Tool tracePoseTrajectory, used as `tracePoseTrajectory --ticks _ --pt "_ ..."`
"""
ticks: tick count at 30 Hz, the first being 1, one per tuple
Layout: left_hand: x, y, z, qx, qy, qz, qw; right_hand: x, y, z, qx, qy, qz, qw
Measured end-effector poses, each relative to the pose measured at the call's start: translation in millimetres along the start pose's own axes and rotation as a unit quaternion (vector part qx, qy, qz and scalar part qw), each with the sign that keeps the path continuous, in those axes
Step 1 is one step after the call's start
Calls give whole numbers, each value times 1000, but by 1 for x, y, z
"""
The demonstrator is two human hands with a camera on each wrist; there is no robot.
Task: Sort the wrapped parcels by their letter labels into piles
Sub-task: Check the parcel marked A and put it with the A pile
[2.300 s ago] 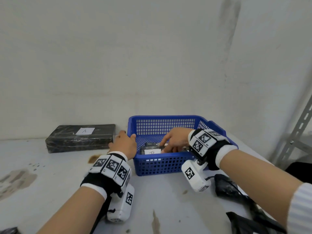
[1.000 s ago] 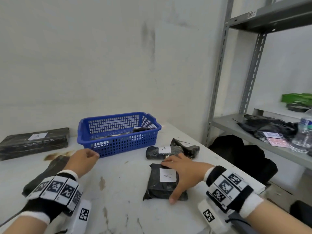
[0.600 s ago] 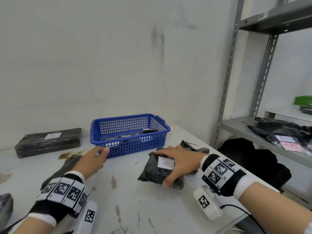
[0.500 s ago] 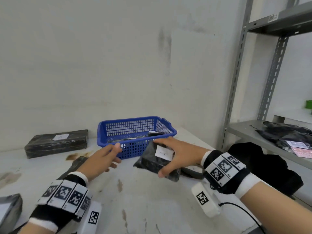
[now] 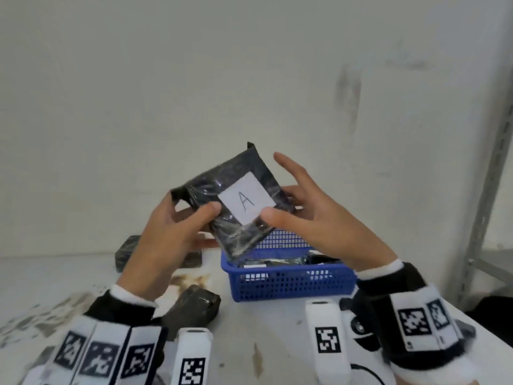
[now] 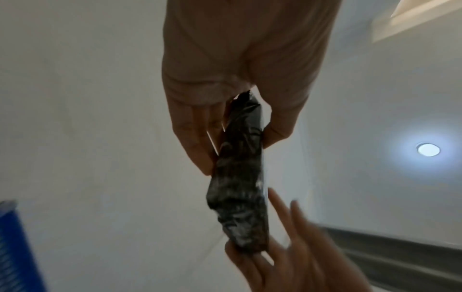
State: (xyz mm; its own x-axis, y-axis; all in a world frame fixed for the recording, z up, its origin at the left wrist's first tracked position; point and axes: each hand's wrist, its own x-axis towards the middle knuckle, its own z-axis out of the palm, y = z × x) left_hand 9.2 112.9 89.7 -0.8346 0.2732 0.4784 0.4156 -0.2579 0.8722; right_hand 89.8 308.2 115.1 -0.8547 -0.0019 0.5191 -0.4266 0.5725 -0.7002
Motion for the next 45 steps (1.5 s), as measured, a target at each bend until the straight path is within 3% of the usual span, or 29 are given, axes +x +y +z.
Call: tracePoseTrajectory --ticks 8,13,20,45 --pt "10 6 -9 27 47 49 997 13 10 4 57 -7 -14 998" --pt "7 6 -15 97 -67 26 993 14 14 7 86 24 -20 996" --pt "5 6 -16 91 -102 51 989 10 11 3 94 16 -24 995" --pt "0 14 -20 149 -66 78 984 9 -9 28 87 48 -6 995"
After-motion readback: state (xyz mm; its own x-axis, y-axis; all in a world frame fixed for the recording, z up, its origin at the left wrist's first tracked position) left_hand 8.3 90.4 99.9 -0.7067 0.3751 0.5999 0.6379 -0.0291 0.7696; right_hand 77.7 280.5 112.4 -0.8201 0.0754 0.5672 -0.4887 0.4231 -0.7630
